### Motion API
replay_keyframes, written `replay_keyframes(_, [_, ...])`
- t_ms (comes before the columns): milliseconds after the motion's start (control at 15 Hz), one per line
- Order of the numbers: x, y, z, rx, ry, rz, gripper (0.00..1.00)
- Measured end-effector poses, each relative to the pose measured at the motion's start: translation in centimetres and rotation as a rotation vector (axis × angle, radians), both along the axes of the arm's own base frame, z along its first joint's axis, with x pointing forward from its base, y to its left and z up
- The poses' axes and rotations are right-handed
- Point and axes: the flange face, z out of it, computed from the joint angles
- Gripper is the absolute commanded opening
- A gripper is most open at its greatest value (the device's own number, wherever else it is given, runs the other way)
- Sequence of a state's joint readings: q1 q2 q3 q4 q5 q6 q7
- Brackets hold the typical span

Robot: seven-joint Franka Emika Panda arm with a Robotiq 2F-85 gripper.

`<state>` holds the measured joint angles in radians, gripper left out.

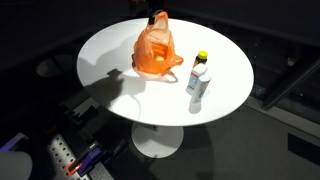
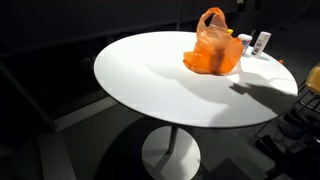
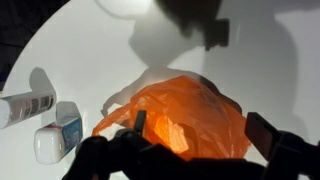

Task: Pick up the brown medicine bottle with a yellow lid from the orange plastic bag and put it on the table

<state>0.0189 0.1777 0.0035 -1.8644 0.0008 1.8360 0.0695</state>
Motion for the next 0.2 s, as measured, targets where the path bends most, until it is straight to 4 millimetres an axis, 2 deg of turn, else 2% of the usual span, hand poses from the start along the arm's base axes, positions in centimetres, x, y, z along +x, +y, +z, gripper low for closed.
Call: replay_keyframes(200, [-0.06,0.0,-0.1,0.0,0.002,0.0,1.0])
